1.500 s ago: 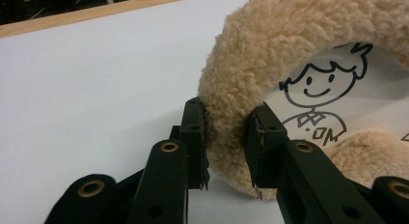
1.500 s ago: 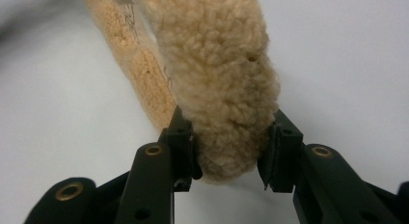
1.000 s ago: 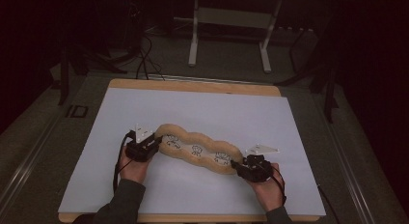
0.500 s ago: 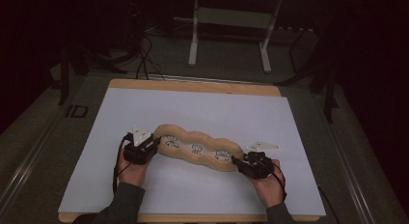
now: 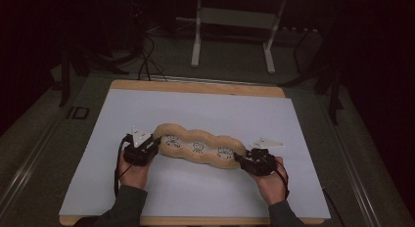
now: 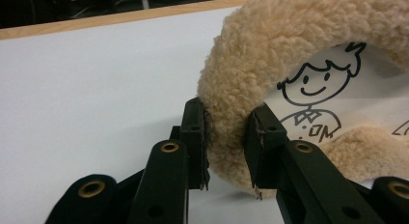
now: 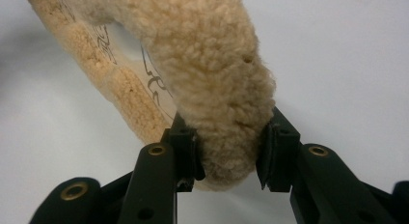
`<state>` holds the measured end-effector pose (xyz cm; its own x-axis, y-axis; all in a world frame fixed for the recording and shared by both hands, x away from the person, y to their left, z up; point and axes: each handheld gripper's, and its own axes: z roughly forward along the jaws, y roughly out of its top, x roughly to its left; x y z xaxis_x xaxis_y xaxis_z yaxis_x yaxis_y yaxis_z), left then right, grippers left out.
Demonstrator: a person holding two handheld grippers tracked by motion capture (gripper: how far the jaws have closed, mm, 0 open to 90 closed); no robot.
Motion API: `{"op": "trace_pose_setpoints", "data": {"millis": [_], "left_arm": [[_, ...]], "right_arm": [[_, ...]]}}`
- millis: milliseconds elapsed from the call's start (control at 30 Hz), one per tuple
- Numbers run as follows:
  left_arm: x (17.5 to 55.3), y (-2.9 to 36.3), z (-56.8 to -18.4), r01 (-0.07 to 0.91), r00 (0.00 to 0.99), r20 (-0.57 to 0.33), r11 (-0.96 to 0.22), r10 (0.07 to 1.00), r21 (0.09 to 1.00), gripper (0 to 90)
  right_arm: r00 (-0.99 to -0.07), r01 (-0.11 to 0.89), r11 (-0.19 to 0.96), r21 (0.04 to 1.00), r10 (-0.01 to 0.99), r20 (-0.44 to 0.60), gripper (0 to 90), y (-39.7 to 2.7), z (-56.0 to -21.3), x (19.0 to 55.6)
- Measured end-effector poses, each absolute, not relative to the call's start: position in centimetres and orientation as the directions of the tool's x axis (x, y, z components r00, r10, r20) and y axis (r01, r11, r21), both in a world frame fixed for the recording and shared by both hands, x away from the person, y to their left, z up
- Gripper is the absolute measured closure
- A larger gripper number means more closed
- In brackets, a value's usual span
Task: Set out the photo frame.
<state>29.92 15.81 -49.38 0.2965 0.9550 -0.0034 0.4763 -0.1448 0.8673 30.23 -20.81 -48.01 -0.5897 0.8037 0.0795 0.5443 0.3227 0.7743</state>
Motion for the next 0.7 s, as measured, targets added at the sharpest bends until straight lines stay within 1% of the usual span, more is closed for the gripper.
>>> {"op": "trace_pose_setpoints", "data": {"millis": [100, 300, 700], "left_arm": [[29.8, 15.7, -49.1, 0.468, 0.288, 0.005, -0.145, 0.958, 0.872, 73.0], [29.9, 15.9, -49.1, 0.475, 0.272, -0.009, -0.126, 0.962, 0.871, 73.0], [29.9, 15.6, -49.3, 0.481, 0.252, 0.003, -0.128, 0.968, 0.867, 72.9]], "right_arm": [[-0.586, 0.546, 0.310, 0.778, 0.805, 0.091, 63.3, -20.9, -47.9, 30.6], [-0.586, 0.541, 0.298, 0.787, 0.804, 0.098, 62.8, -20.8, -47.6, 31.2], [-0.575, 0.547, 0.278, 0.789, 0.810, 0.113, 61.2, -20.7, -48.3, 32.1]]}}
